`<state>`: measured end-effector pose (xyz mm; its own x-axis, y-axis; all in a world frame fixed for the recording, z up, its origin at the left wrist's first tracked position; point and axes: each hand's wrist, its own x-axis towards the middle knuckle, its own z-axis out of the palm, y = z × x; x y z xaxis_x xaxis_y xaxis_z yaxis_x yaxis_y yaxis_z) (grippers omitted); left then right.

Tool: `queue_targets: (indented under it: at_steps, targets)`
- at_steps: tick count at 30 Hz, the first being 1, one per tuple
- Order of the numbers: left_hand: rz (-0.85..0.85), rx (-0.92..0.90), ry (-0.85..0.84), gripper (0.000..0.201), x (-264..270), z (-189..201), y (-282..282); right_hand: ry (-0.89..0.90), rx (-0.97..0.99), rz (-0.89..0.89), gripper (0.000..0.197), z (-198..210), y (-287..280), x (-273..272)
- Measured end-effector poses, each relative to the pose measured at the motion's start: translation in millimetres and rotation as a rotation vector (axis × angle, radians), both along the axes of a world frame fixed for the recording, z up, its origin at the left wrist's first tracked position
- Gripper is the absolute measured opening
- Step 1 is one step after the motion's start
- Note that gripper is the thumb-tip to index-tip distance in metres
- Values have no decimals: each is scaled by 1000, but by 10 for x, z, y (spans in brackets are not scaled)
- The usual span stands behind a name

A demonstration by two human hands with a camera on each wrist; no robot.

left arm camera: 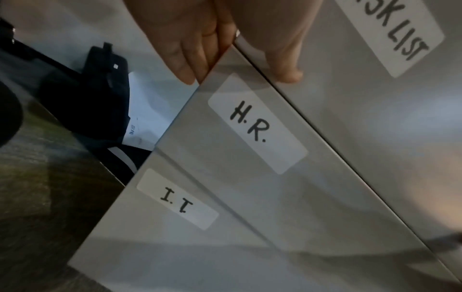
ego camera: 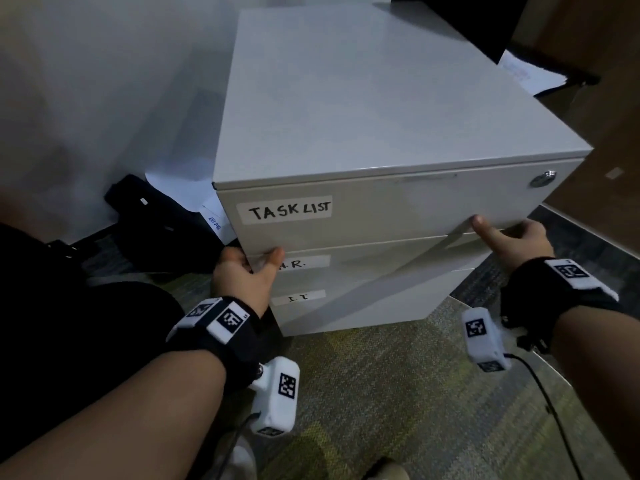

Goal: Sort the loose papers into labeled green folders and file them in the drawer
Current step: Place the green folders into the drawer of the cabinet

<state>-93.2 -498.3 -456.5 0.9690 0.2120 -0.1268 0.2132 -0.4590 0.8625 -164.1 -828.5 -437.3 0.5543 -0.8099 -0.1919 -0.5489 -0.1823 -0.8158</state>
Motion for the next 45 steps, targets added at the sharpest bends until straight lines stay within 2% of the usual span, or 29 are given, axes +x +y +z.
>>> queue_targets:
  at_steps: [4, 7, 18, 29, 32, 34, 35, 38, 41, 45]
  targets:
    - [37, 105, 74, 44, -8, 21, 7, 129, -34, -21, 84, 0, 0, -29]
    - [69, 148, 82, 50, -40, 33, 7, 124, -28, -39, 84, -12, 54, -54]
    - [-59, 300, 152, 52, -107, 201, 12, 193, -15, -47, 85, 40, 79, -151]
    - [-125, 401, 234, 49, -779, 281, 169, 295, 20, -40, 85, 86, 207, -831]
    - [-168, 454, 292, 50, -894, 322, 194, 469, -161, 84, 86, 221, 282, -924]
    - [-186, 476, 303, 52, -959, 336, 200, 455, -377, 282, 77, 341, 446, -934]
    - [-195, 491, 303, 54, -995, 341, 203, 430, -448, 421, 69, 379, 577, -933]
    - [-228, 527, 327, 60, -1107, 365, 224, 455, -403, 747, 37, 347, 1028, -957]
    - [-277, 550, 413, 68, -1238, 407, 282, 586, -460, 825, 18, 251, 1250, -1061]
    - [-305, 537, 486, 70, -1474, 475, 343, 633, -471, 816, 20, 279, 1287, -1297]
